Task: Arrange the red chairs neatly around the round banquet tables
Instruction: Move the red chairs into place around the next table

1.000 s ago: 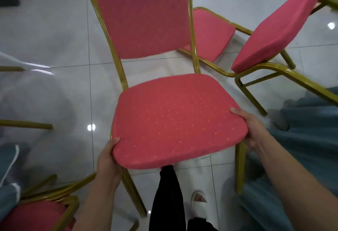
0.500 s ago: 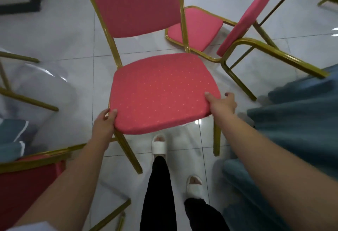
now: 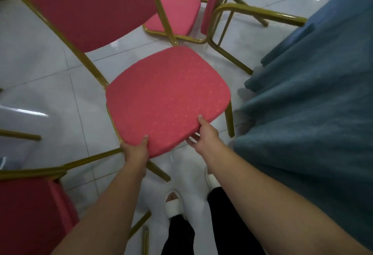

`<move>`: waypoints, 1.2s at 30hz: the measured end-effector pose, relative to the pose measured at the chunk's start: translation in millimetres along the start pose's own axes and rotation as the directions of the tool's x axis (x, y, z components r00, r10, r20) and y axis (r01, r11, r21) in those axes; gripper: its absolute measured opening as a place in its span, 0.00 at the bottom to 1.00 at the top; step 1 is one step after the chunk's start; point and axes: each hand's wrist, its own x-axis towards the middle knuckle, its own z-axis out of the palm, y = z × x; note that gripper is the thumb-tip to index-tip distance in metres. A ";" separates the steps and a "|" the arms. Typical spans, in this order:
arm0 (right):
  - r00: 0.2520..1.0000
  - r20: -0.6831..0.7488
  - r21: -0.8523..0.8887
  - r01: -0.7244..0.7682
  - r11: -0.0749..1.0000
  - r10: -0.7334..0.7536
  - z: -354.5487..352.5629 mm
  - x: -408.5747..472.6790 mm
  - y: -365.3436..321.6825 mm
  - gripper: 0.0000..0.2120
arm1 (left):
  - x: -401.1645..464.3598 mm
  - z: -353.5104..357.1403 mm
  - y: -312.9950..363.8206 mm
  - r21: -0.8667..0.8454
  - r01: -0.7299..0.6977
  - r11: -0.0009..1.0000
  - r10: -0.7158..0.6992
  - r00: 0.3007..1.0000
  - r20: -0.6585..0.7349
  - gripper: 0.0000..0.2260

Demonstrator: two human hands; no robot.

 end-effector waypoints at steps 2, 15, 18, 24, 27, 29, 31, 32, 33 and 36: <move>0.996 -0.066 0.010 0.056 0.998 -0.055 -28.5 2.8 -9.5 0.14 | -19.9 13.2 -22.2 -0.078 0.083 0.994 -0.072 0.989 0.132 0.30; 0.985 -0.092 -0.286 0.113 0.952 -0.144 -191.6 -47.2 -25.0 0.23 | -157.2 20.7 -116.3 0.338 0.226 0.914 -0.390 0.725 0.568 0.21; 0.991 0.017 -0.303 0.128 0.944 -0.129 -192.0 -120.6 -7.0 0.23 | -171.3 -27.1 -94.4 0.184 0.270 0.945 -0.326 0.814 0.481 0.19; 0.978 0.113 -0.329 0.205 0.922 -0.177 -204.9 -225.5 25.3 0.18 | -215.3 -120.8 -5.3 -0.018 0.040 0.999 -0.034 0.963 0.268 0.26; 0.965 0.157 -0.320 0.250 0.914 -0.209 -208.7 -255.2 34.7 0.15 | -245.3 -142.4 57.7 -0.045 -0.162 0.986 0.168 0.943 0.287 0.29; 0.955 0.183 -0.340 0.286 0.896 -0.235 -206.2 -267.9 37.4 0.10 | -264.7 -148.3 97.6 -0.030 -0.300 0.953 0.293 0.898 0.327 0.33; 0.937 0.217 -0.365 0.337 0.868 -0.272 -197.3 -276.4 33.0 0.09 | -281.4 -147.6 130.9 0.013 -0.437 0.899 0.405 0.845 0.349 0.33; 0.926 0.232 -0.375 0.368 0.851 -0.298 -190.3 -281.1 27.7 0.10 | -289.8 -146.6 143.1 0.033 -0.484 0.874 0.443 0.824 0.354 0.31; 0.907 0.256 -0.386 0.413 0.825 -0.334 -182.3 -286.9 20.0 0.09 | -295.9 -144.5 152.8 0.033 -0.515 0.856 0.470 0.805 0.363 0.27; 0.818 0.341 -0.405 0.572 0.713 -0.463 -152.4 -307.0 -12.8 0.09 | -309.1 -139.4 176.3 0.091 -0.581 0.809 0.493 0.755 0.432 0.08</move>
